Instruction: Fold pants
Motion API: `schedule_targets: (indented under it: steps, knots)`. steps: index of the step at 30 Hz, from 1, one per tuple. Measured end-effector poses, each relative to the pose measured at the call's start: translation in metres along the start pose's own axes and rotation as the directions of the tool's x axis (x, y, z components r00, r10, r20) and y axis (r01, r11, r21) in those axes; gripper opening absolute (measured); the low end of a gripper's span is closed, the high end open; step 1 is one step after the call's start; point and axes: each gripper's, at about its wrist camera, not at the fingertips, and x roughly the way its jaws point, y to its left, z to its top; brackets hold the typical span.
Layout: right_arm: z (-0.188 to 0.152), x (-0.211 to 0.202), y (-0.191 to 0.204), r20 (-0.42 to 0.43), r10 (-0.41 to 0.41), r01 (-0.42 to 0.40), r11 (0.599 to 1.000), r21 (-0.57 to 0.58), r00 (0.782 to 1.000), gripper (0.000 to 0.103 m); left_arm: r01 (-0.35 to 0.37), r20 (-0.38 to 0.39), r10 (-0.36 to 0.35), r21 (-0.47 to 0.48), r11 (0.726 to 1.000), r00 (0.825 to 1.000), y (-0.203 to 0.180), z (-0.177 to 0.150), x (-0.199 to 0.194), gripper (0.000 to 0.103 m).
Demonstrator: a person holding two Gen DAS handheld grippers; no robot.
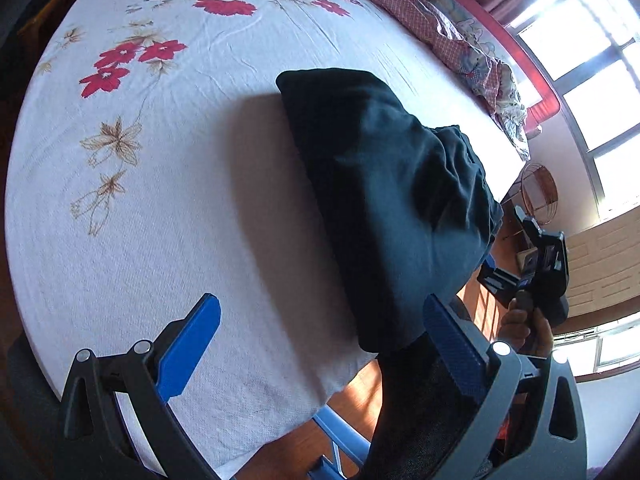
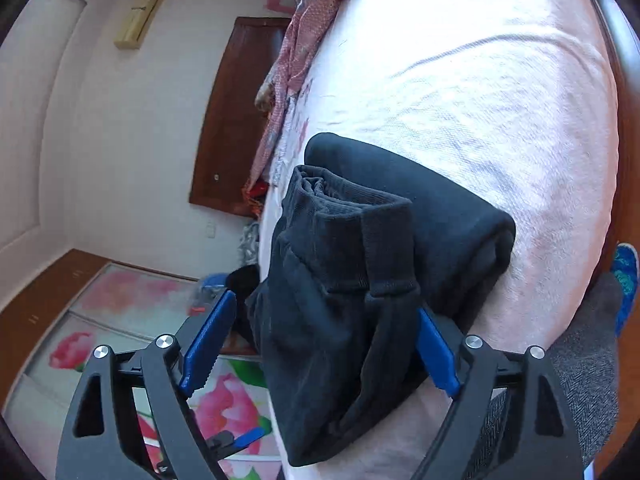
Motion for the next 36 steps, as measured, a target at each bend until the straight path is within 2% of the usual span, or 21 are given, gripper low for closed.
schedule_targets:
  steps: [2,3,4,5,7,9,10,11,12,14,16,18,20,24,26,27,32,33,34,35,36]
  knots:
    - [0.002,0.006,0.01,0.004,-0.07,0.07,0.997,-0.036,0.998,0.081,0.001,-0.003,-0.001,-0.014,1.0,1.0,0.002,-0.002,0.001,0.101]
    - [0.0,0.009,0.017,-0.001,-0.127,0.126,0.988,-0.088,0.992,0.073,0.005,-0.004,-0.005,-0.02,1.0,1.0,0.003,-0.003,0.001,0.101]
    - [-0.001,0.01,0.026,0.0,-0.179,0.177,0.973,-0.148,0.984,0.051,0.006,-0.004,-0.006,-0.022,1.0,1.0,0.002,-0.004,0.002,0.101]
    - [-0.002,0.007,0.031,0.005,-0.186,0.184,0.966,-0.18,0.982,0.03,0.005,-0.003,-0.005,-0.021,1.0,1.0,0.0,-0.004,0.003,0.101]
    - [-0.003,0.0,0.04,0.035,-0.164,0.168,0.959,-0.227,0.986,0.028,0.005,0.003,-0.005,-0.008,1.0,1.0,-0.006,-0.001,0.006,0.101]
    - [-0.004,-0.005,0.033,0.055,-0.153,0.161,0.955,-0.248,0.987,0.028,0.011,0.03,-0.012,0.019,1.0,0.999,-0.015,0.007,0.011,0.101]
    - [-0.003,-0.001,0.023,0.048,-0.187,0.193,0.955,-0.226,0.981,0.029,0.012,0.058,-0.014,0.041,0.999,0.998,-0.022,0.011,0.014,0.101]
    - [-0.004,0.002,0.015,0.039,-0.257,0.259,0.943,-0.209,0.966,0.035,0.009,0.081,-0.014,0.065,0.998,0.997,-0.03,0.016,0.017,0.101]
    - [-0.006,-0.003,0.007,0.047,-0.275,0.279,0.944,-0.177,0.96,0.036,0.01,0.094,-0.018,0.09,0.996,0.995,-0.038,0.021,0.023,0.101]
    - [-0.014,-0.018,-0.008,0.066,-0.213,0.218,0.973,-0.081,0.975,0.037,0.006,0.106,-0.02,0.134,0.991,0.994,-0.054,0.028,0.037,0.101]
    - [-0.019,-0.039,-0.015,0.11,-0.184,0.187,0.982,-0.017,0.977,0.037,-0.018,0.107,0.0,0.168,0.986,0.994,-0.067,0.033,0.052,0.101]
    - [-0.018,-0.051,-0.011,0.147,-0.134,0.134,0.991,0.01,0.98,0.037,-0.021,0.11,-0.001,0.193,0.981,0.994,-0.076,0.037,0.062,0.101]
    - [-0.012,-0.057,-0.006,0.161,-0.086,0.086,0.996,0.008,0.983,0.037,-0.059,0.097,0.039,0.213,0.975,0.994,-0.083,0.038,0.074,0.101]
    - [0.0,-0.043,0.001,0.102,-0.075,0.079,0.996,-0.033,0.992,0.037,-0.132,0.074,0.116,0.28,0.951,0.991,-0.09,0.034,0.09,0.101]
    - [0.003,-0.035,0.0,0.084,-0.096,0.1,0.994,-0.039,0.992,0.037,-0.154,0.076,0.137,0.307,0.939,0.988,-0.093,0.032,0.092,0.101]
    - [0.004,-0.032,-0.001,0.075,-0.08,0.084,0.996,-0.039,0.994,0.037,-0.156,0.076,0.139,0.309,0.938,0.987,-0.093,0.031,0.092,0.101]
    - [0.009,-0.003,0.005,0.05,-0.171,0.176,0.979,-0.099,0.984,0.037,-0.147,0.061,0.135,0.305,0.941,0.989,-0.09,0.033,0.093,0.101]
    - [0.009,0.0,0.01,0.052,-0.206,0.211,0.968,-0.138,0.977,0.035,-0.152,0.06,0.14,0.313,0.937,0.988,-0.091,0.033,0.095,0.101]
    - [0.008,0.002,0.017,0.051,-0.226,0.231,0.956,-0.181,0.973,0.02,-0.156,0.059,0.144,0.319,0.935,0.988,-0.091,0.033,0.095,0.101]
    - [0.008,-0.001,0.027,0.064,-0.225,0.234,0.946,-0.223,0.972,0.012,-0.156,0.059,0.145,0.32,0.934,0.988,-0.091,0.033,0.094,0.101]
    - [0.007,-0.009,0.039,0.086,-0.214,0.229,0.938,-0.259,0.973,0.011,-0.153,0.06,0.141,0.319,0.935,0.988,-0.091,0.033,0.094,0.101]
